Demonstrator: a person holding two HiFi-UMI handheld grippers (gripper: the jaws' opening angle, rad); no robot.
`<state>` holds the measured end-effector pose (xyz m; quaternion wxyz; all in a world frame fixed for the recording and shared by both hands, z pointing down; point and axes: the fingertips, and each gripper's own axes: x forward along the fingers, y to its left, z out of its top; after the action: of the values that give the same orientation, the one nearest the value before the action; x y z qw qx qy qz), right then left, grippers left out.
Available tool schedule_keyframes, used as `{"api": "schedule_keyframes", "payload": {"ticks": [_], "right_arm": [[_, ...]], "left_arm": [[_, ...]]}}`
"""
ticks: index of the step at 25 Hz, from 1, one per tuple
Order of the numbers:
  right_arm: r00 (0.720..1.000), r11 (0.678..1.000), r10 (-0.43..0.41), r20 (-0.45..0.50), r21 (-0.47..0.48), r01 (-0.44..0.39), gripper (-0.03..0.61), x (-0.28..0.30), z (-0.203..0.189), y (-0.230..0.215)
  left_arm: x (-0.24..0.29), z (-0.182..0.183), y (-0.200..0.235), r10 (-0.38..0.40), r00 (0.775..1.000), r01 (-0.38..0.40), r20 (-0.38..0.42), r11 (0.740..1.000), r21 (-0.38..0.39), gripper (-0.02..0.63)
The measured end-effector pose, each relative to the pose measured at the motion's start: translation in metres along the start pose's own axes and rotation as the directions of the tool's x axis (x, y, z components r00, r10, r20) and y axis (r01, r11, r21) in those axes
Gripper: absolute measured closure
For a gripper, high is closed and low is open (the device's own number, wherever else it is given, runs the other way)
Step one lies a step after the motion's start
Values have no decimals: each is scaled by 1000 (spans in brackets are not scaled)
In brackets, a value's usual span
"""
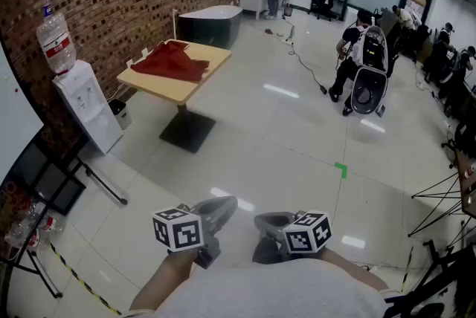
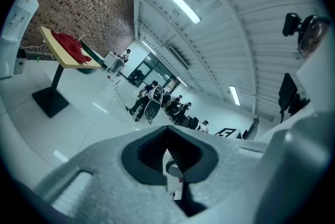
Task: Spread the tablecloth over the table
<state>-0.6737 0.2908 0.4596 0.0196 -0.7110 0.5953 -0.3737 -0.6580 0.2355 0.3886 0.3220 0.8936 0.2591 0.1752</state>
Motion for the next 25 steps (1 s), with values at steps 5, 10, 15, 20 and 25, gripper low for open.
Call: {"api": "schedule_keyframes", "payload": {"ticks": [5,10,15,20,25], "right_arm": [[996,996,80,33,42,-81,581,26,22,-37],[990,990,130,59,49,-133,580,73,59,-119],[983,983,168,68,68,-172,580,109,115,-233],[987,989,122,104,67,-129,580,62,197,-336],[987,993,78,139,75,-89,580,41,259,-423]], "left_arm": [[33,-1,35,40,998,-40,-49,999,5,612],[79,27,116,124,992,-124,-34,992,-17,612],[170,70,198,161,986,-162,-41,986,-34,612],[284,125,199,164,981,-165,-106,986,5,612],[361,180,222,160,983,-157,-86,987,42,612]]}}
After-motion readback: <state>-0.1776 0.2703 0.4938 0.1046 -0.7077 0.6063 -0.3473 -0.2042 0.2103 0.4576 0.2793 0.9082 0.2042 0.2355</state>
